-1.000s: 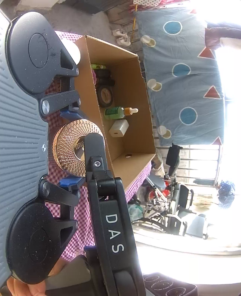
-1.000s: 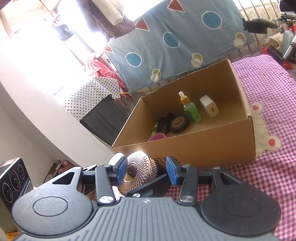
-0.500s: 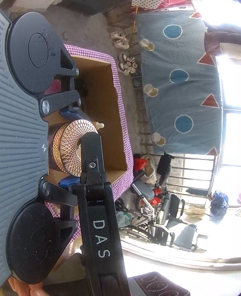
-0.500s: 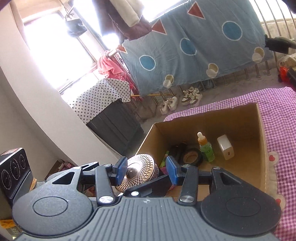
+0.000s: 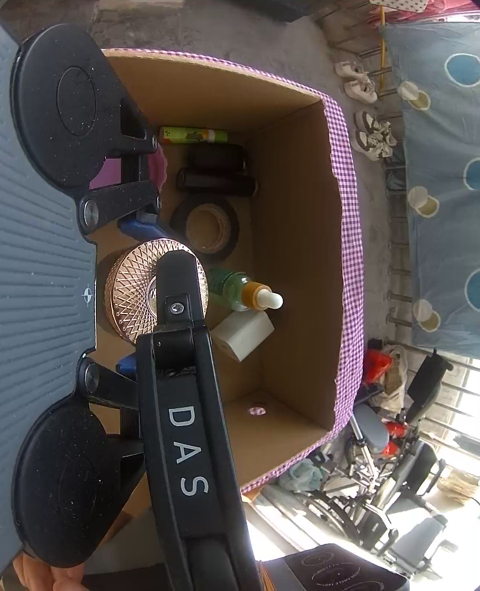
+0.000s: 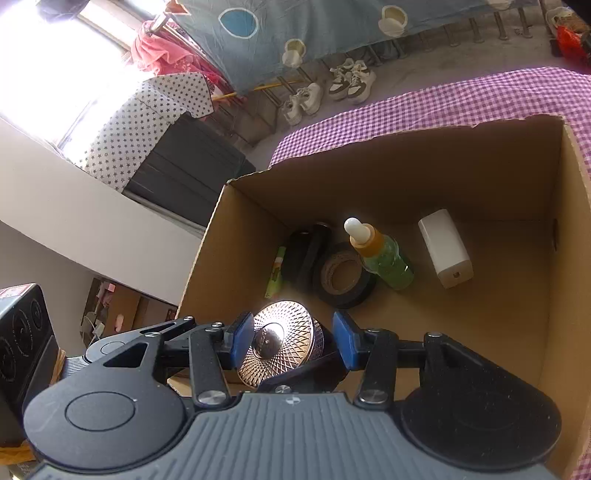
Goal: Organize rigid objects
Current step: 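Lower the gold jar into the box and open the right gripper, then withdraw the right gripper toward the white supplement bottle, then grasp the white supplement bottle around its body with the right gripper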
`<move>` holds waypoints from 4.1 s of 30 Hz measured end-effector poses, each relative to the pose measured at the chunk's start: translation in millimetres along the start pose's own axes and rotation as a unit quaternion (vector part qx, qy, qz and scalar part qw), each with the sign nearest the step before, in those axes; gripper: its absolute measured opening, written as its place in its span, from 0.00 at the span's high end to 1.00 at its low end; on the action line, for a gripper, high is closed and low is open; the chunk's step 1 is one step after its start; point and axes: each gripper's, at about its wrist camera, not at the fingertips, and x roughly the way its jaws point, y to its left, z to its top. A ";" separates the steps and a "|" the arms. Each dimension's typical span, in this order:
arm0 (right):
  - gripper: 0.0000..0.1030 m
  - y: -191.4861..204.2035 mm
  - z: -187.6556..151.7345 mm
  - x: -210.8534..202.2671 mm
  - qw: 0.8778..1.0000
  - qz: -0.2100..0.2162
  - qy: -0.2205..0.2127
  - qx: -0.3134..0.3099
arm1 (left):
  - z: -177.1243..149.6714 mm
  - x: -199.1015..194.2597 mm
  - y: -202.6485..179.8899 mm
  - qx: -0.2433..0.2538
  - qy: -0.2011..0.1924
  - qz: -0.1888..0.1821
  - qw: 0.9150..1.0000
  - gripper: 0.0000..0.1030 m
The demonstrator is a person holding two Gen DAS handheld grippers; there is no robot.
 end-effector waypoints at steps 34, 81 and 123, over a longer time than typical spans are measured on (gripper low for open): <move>0.25 13.1 -96.2 -124.0 0.978 0.006 -0.209 -0.013 | -39.9 -88.0 -31.7 -0.007 -0.105 -0.012 0.994 0.09; 0.08 52.7 -182.7 -70.4 0.983 0.013 -0.182 0.007 | -152.1 -92.1 21.5 -0.004 -0.151 0.054 0.987 0.01; 0.44 60.9 -150.7 -10.8 0.993 0.030 -0.117 0.013 | -137.7 -76.2 29.2 -0.006 -0.167 0.070 0.984 0.48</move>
